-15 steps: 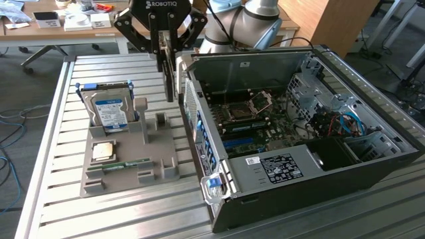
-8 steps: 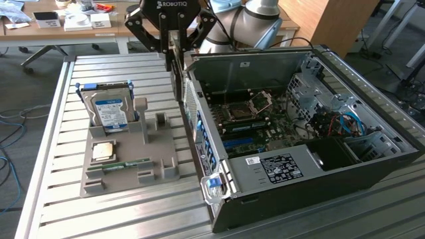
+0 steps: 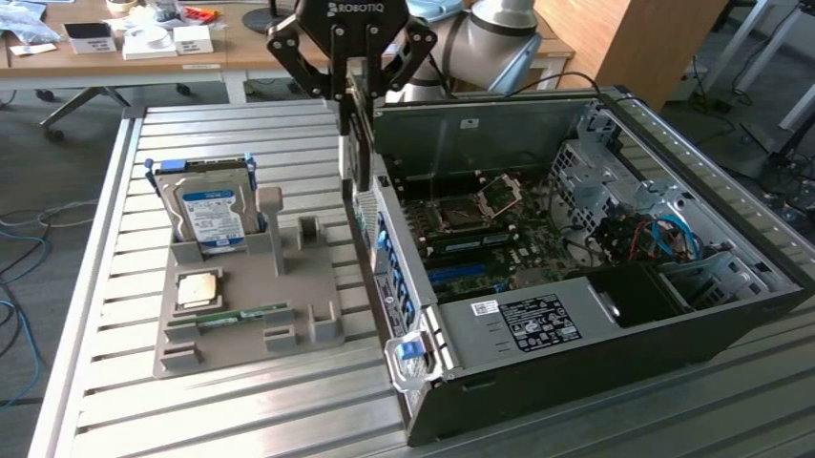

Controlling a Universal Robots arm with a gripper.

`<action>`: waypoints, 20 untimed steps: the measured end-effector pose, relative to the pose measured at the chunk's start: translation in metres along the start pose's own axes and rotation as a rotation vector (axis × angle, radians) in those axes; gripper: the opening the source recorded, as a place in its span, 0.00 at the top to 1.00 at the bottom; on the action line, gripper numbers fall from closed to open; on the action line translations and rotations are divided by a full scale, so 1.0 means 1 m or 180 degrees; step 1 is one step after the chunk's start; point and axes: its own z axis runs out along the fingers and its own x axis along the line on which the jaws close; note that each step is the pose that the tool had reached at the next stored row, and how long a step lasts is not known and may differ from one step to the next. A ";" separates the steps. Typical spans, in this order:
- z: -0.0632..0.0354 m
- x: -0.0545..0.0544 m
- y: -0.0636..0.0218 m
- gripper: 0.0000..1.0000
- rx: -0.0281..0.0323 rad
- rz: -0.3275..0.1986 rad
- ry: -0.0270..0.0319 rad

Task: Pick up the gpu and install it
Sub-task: 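Pick up the gpu and move the gpu toward the slot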

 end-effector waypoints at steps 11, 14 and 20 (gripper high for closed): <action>0.0017 -0.039 0.0015 0.73 0.0000 0.0000 0.0000; 0.0021 -0.048 0.0019 0.73 0.0000 0.0000 0.0000; 0.0028 -0.065 0.0026 0.73 0.0000 0.0000 0.0000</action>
